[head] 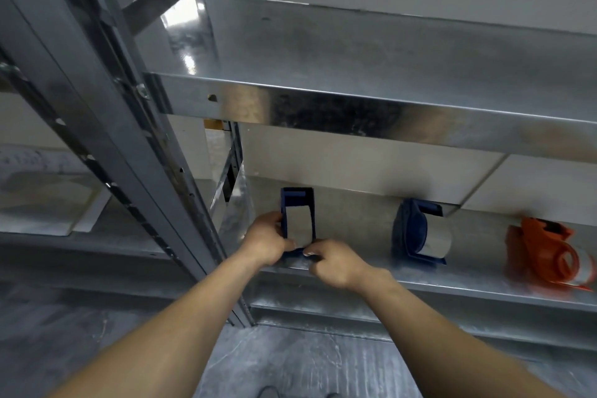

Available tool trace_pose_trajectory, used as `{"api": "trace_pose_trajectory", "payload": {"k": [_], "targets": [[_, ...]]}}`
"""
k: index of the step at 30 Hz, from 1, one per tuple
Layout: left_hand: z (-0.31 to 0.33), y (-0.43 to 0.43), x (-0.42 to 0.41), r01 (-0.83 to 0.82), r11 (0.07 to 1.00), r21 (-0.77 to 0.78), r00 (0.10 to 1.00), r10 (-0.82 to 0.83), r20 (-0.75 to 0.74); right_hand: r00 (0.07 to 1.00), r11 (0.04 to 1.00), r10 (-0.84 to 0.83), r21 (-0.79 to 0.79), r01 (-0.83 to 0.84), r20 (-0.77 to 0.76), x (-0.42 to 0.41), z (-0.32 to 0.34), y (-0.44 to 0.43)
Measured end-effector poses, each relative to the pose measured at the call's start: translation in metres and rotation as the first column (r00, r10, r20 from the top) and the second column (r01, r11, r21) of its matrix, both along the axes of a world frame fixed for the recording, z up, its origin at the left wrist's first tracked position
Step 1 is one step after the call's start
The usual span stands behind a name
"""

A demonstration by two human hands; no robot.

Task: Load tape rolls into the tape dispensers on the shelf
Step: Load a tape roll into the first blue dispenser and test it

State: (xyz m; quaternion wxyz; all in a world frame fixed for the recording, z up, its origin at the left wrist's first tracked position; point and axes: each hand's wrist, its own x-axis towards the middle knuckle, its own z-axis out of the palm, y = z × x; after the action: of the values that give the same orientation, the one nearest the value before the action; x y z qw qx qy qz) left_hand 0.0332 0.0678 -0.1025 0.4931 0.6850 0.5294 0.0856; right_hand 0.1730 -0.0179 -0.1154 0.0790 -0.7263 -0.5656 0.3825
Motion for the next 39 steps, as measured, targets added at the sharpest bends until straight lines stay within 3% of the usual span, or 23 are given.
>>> {"api": "trace_pose_trajectory", "payload": {"k": [5, 7, 10, 13, 17, 20, 22, 35, 39], "targets": [[0.006, 0.006, 0.006, 0.002, 1.0, 0.006, 1.0, -0.002, -0.001, 0.998, 0.999, 0.037, 0.0, -0.037, 0.058, -0.004, -0.003, 0.005], [0.017, 0.015, 0.009, -0.097, 0.995, -0.039, 0.991, 0.1, 0.093, 0.992, 0.997, 0.077, -0.01, -0.077, 0.099, -0.006, -0.002, 0.006], [0.04, 0.029, 0.015, -0.248, 0.942, -0.224, 0.911, 0.306, 0.276, 0.982, 0.991, 0.136, -0.025, -0.133, 0.13, -0.014, -0.004, 0.007], [0.055, 0.041, 0.022, -0.27, 0.935, -0.23, 0.885, 0.335, 0.323, 0.986, 0.992, 0.127, -0.043, -0.123, 0.104, -0.017, -0.01, 0.009], [0.058, 0.039, 0.024, -0.262, 0.932, -0.25, 0.892, 0.333, 0.306, 0.987, 0.993, -0.119, 0.013, 0.121, -0.105, -0.013, 0.005, 0.01], [0.054, 0.034, 0.021, -0.257, 0.925, -0.278, 0.889, 0.34, 0.308, 0.865, 0.876, -0.384, 0.169, 0.452, -0.323, -0.01, 0.025, 0.015], [0.053, 0.034, 0.019, -0.257, 0.924, -0.284, 0.882, 0.344, 0.321, 0.781, 0.801, -0.44, 0.199, 0.565, -0.443, -0.012, 0.036, 0.021], [0.056, 0.043, 0.014, -0.279, 0.895, -0.347, 0.861, 0.393, 0.321, 0.844, 0.789, -0.444, 0.314, 0.528, -0.303, -0.013, 0.038, 0.032], [0.055, 0.047, 0.013, -0.273, 0.915, -0.297, 0.882, 0.362, 0.302, 0.803, 0.7, -0.516, 0.394, 0.596, -0.298, 0.004, 0.039, 0.028]]}}
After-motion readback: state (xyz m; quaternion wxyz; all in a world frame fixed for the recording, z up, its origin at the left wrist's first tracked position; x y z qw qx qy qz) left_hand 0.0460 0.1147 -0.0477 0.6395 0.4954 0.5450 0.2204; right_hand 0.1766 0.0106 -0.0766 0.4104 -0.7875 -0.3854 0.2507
